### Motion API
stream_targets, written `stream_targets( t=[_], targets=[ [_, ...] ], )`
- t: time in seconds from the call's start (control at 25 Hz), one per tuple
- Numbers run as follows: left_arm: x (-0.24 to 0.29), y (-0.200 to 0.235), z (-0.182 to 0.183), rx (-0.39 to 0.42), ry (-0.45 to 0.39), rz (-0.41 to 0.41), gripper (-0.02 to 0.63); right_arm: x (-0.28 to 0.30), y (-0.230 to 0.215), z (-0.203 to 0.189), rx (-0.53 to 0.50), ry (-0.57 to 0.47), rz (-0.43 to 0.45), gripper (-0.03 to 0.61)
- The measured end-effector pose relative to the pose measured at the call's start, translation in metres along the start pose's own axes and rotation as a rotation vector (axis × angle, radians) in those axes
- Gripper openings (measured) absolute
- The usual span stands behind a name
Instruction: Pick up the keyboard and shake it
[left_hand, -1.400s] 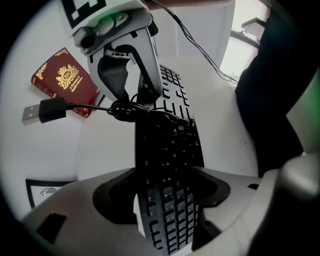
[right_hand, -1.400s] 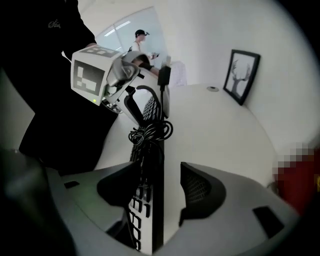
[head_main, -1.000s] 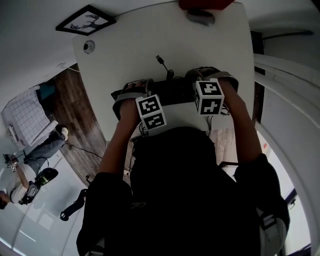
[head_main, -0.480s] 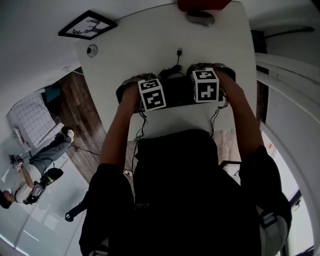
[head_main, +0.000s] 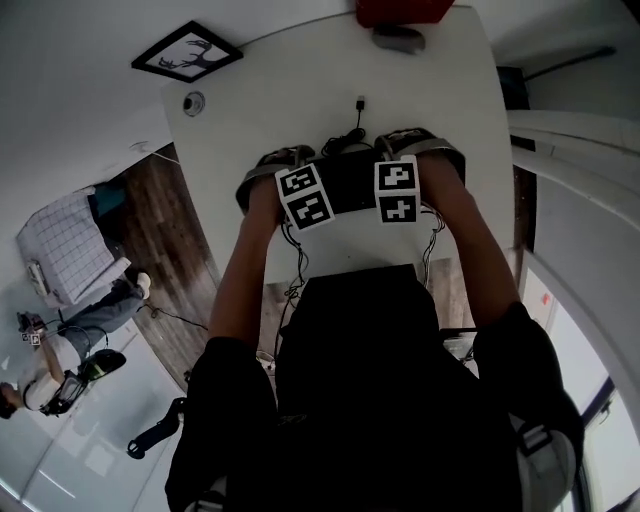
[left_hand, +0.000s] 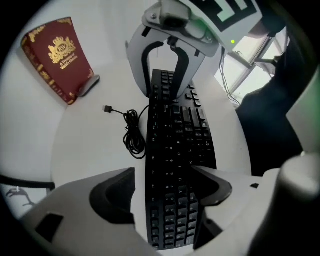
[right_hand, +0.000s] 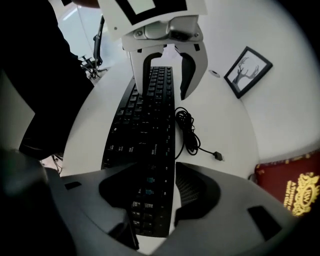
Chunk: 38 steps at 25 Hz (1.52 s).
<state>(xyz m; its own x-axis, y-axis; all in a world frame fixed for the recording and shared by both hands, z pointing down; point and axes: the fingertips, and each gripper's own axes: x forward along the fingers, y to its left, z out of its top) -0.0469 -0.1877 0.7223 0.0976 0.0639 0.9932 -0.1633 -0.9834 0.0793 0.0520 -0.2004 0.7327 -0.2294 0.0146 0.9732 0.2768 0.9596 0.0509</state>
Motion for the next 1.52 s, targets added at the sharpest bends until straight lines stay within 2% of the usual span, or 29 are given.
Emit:
stream_targets(
  t=[0.04,0.12,0.2,0.24,0.28,0.4,0.52,0.64,0.72,0.88,0.96,1.08,1.2,1.36,1.44,1.52],
  targets=[
    [-0.005,0.0,-0.001,-0.012,-0.014,0.063,0.333,0.0,0.002,-0.001,-0.003,0.023,-0.048,0.213],
    [-0.021,0.006,-0.006,-0.063,-0.048,0.254,0.163,-0.003,0.005,-0.002,0.004,0.065,-0.145,0.212],
    [-0.046,0.019,-0.014,-0.17,-0.102,0.489,0.002,-0.01,0.007,0.0,0.019,0.1,-0.228,0.186],
    [-0.059,0.019,-0.018,-0.229,-0.136,0.573,0.002,-0.015,0.011,0.006,0.031,0.103,-0.26,0.154],
    [-0.07,0.013,-0.022,-0.276,-0.17,0.621,0.002,-0.022,0.018,0.015,0.05,0.092,-0.289,0.124],
    [-0.089,-0.022,-0.027,-0.347,-0.259,0.663,0.002,-0.05,0.042,0.047,0.145,0.002,-0.383,0.052],
    [-0.104,-0.056,-0.025,-0.411,-0.348,0.698,0.002,-0.082,0.059,0.066,0.205,-0.044,-0.498,0.035],
    [-0.117,-0.081,-0.035,-0.603,-0.448,0.732,0.002,-0.105,0.069,0.08,0.224,-0.042,-0.61,0.029],
    [-0.117,-0.098,-0.032,-0.674,-0.505,0.719,0.002,-0.126,0.075,0.093,0.261,-0.078,-0.7,0.026],
    [-0.127,-0.137,-0.014,-0.67,-0.594,0.718,0.002,-0.171,0.107,0.115,0.385,-0.227,-0.847,0.025],
    [-0.143,-0.151,-0.002,-0.684,-0.659,0.731,0.003,-0.189,0.123,0.111,0.412,-0.264,-0.915,0.025],
    [-0.166,-0.171,0.016,-0.681,-0.708,0.784,0.002,-0.216,0.146,0.097,0.438,-0.324,-1.003,0.023],
    [-0.193,-0.195,0.037,-0.715,-0.801,0.848,0.002,-0.252,0.175,0.083,0.559,-0.496,-1.061,0.023],
    [-0.223,-0.24,0.07,-0.81,-0.944,0.902,0.002,-0.297,0.224,0.064,0.789,-0.854,-1.022,0.023],
    [-0.23,-0.269,0.093,-0.828,-0.997,0.923,0.002,-0.317,0.248,0.048,0.819,-0.931,-1.045,0.023],
    [-0.234,-0.298,0.113,-0.845,-1.055,0.934,0.002,-0.332,0.271,0.036,0.802,-0.951,-1.086,0.021]
  ],
)
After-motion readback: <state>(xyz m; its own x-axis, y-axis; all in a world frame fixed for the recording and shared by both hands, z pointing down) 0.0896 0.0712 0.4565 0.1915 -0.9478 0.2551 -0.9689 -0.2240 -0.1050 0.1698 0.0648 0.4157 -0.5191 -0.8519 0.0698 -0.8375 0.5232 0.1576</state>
